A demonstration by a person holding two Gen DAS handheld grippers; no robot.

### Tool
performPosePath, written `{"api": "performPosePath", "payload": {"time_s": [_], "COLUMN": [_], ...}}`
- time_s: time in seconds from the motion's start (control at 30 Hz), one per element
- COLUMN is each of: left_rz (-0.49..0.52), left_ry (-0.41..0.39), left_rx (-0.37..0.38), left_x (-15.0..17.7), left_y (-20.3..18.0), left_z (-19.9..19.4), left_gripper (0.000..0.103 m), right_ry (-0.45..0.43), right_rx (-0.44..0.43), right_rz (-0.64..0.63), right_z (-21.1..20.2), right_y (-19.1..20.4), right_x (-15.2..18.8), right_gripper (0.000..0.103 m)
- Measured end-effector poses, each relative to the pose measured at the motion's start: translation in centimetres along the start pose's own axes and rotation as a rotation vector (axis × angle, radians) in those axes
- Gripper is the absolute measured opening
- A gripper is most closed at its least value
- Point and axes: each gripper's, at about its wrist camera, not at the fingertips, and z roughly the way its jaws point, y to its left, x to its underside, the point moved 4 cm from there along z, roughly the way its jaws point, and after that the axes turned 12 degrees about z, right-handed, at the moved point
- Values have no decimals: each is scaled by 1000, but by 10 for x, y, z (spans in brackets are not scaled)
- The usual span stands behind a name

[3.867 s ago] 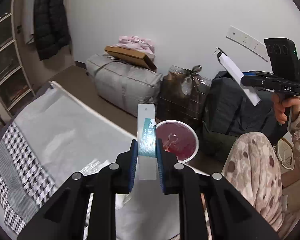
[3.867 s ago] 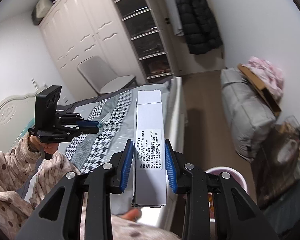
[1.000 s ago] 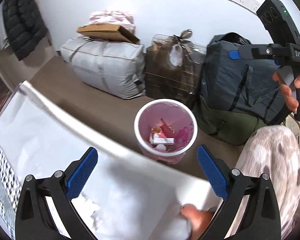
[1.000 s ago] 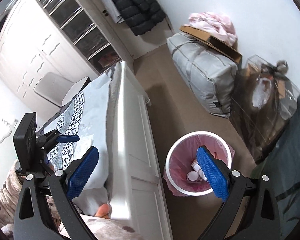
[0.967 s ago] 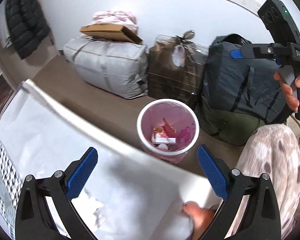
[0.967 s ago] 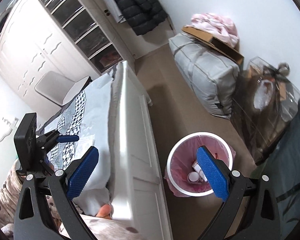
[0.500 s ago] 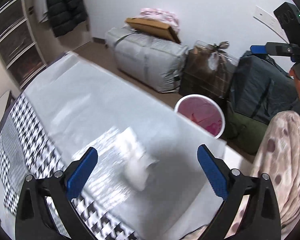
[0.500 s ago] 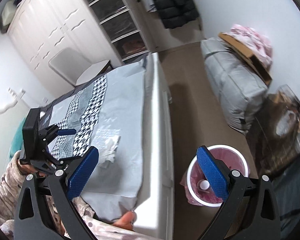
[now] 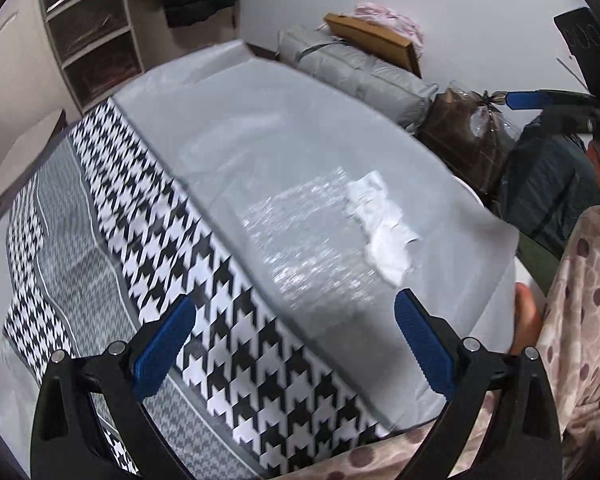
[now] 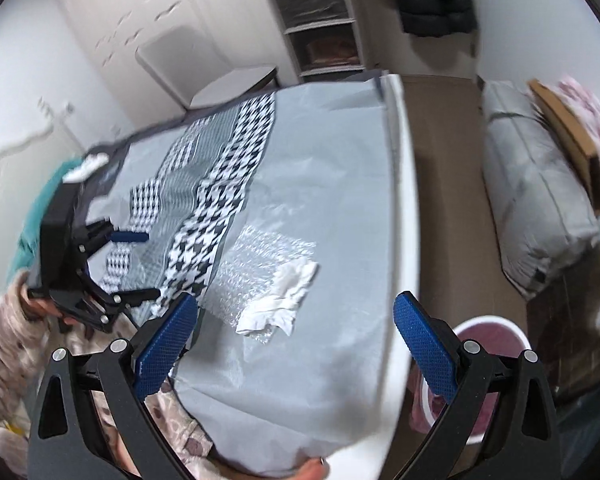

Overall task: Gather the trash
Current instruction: 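Grasp the white tissue with the right tool while the left tool grasps the bubble wrap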

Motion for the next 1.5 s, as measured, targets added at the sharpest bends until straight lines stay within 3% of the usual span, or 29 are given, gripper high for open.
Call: {"api": "performPosePath", "payload": {"time_s": [0.2,0.4,0.5,0.7,0.97,1.1,1.17,1.27,1.47,1.5], "left_rz": [-37,26,42,60,96,127,139,157,114,99], "left_ry": [22,20,5,32,80,66,60,58,60,60], "left_rx": [84,102,92,135,164,163,162,157,194,203], "left_x": [4,-10,-16,-21,-12,-12,-12,-12,-13,-13], "left_y": [12,10,12,12,4,-4,-7,-13,-16,-16], "left_z": [23,41,53,87,111,117,119,122,127,127], "left_gripper": [98,98,97,84,68,59,56,47,26,15], "right_ry": [66,127,155,195,226,226,226,235,227,221], "right_rx": [35,61,59,69,76,73,93,86,10,-5], "right_rz": [-93,-181,-189,-205,-198,-187,-198,-167,-45,-27], "right_z": [56,104,124,151,167,170,172,171,155,153], "right_y": [29,40,36,28,16,12,11,5,-6,-7], "right_x": [1,4,5,7,12,12,13,12,7,6], "right_gripper": [96,94,89,77,49,43,33,19,10,10]}}
